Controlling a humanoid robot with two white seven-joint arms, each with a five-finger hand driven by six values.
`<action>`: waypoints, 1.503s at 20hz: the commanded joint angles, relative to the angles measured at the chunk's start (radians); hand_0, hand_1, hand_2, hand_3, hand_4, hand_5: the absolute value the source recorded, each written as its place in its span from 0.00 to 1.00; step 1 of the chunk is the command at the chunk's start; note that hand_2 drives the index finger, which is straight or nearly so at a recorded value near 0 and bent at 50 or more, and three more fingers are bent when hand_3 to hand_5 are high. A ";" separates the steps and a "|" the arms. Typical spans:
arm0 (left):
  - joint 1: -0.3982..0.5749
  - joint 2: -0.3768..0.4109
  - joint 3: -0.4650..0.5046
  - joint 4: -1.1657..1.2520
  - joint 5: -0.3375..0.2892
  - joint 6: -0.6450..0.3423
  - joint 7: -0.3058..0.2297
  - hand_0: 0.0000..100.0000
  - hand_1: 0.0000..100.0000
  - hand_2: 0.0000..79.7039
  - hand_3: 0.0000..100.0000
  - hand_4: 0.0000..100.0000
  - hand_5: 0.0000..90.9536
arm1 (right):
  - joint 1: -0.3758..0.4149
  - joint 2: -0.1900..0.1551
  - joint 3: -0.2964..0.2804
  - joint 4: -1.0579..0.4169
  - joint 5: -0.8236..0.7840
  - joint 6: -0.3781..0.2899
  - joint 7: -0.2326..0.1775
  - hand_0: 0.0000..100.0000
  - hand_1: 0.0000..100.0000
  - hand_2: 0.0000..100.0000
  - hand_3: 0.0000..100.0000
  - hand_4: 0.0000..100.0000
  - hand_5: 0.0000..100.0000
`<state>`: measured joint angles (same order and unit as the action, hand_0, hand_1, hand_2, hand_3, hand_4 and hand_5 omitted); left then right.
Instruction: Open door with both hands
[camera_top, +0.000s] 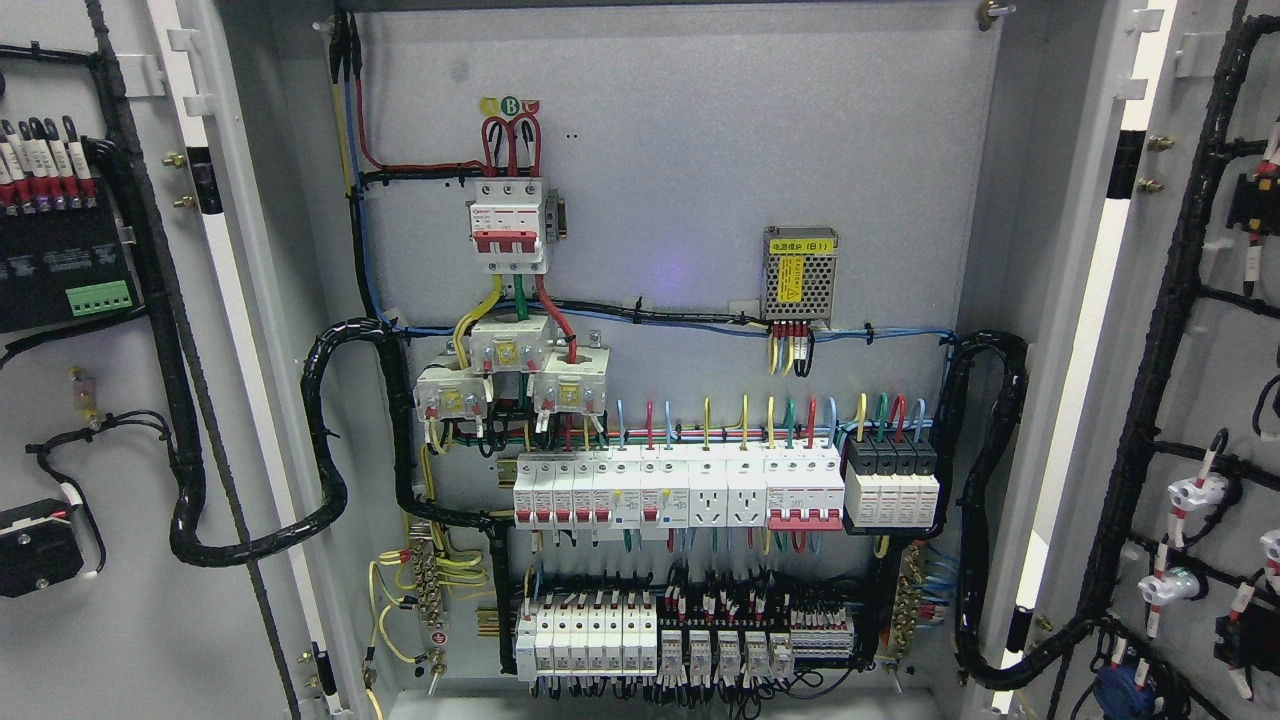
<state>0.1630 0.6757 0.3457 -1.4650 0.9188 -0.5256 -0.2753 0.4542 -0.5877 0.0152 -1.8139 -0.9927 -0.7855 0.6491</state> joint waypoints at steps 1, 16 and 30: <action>0.042 -0.002 -0.013 -0.109 0.003 -0.016 -0.001 0.00 0.00 0.00 0.00 0.03 0.00 | 0.001 0.020 0.072 -0.002 0.046 -0.112 -0.002 0.00 0.00 0.00 0.00 0.00 0.00; 0.148 -0.008 -0.269 -0.262 -0.084 -0.192 0.005 0.00 0.00 0.00 0.00 0.03 0.00 | 0.052 0.060 0.156 -0.001 0.138 -0.121 -0.002 0.00 0.00 0.00 0.00 0.00 0.00; 0.219 -0.183 -0.577 -0.115 -0.455 -0.246 0.007 0.00 0.00 0.00 0.00 0.03 0.00 | 0.241 0.092 0.308 0.117 0.255 -0.236 -0.006 0.00 0.00 0.00 0.00 0.00 0.00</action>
<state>0.3505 0.6014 -0.0133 -1.6713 0.6121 -0.7659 -0.2690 0.6300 -0.5244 0.2002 -1.7834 -0.7887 -0.7846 0.6449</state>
